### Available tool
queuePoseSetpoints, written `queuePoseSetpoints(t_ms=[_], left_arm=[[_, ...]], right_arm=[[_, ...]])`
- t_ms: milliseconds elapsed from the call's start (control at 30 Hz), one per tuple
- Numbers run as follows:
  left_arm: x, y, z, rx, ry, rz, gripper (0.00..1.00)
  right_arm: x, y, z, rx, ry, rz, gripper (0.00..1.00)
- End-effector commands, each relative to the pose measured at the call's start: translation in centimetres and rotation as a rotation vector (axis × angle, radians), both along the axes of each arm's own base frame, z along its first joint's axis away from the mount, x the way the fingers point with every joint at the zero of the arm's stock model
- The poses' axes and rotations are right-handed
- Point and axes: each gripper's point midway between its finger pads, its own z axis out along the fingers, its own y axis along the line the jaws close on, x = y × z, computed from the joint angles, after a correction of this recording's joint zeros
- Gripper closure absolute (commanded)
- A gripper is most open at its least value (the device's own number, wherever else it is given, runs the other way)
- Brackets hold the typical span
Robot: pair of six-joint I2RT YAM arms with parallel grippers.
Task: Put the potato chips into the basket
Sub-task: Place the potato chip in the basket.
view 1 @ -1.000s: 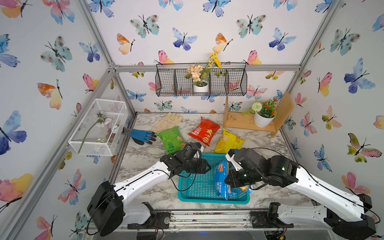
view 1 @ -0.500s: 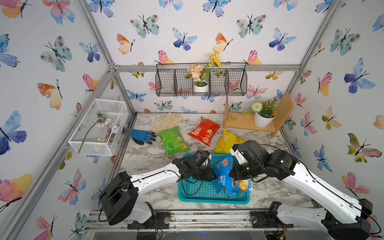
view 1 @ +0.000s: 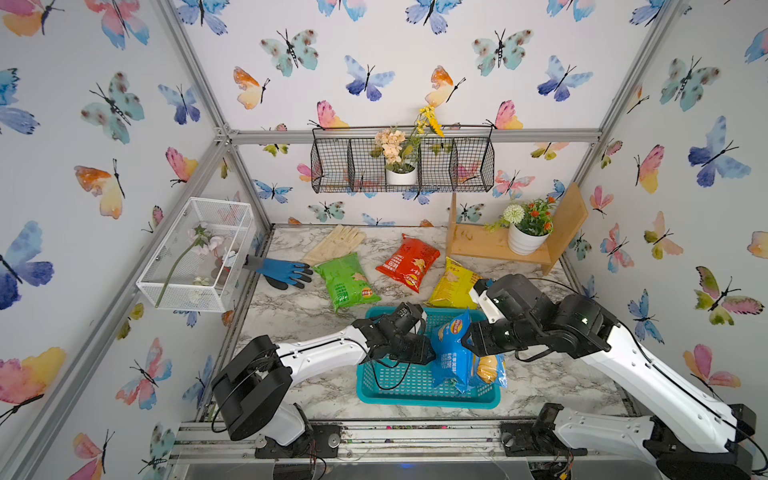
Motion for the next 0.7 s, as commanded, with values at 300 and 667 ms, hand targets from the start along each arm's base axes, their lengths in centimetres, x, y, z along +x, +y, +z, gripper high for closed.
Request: queuePoseSetpoints(t_ms=[300, 667], left_arm=[[1.7, 2.7, 1.4, 0.112, -0.075, 0.079, 0.42], [4.9, 8.0, 7.5, 0.105, -0.217, 0.237, 0.40]], right_arm=[[1.2, -1.6, 2.7, -0.020, -0.145, -0.004, 0.46], [3.2, -0.2, 6.0, 0.048, -0.315, 0.034, 0.40]])
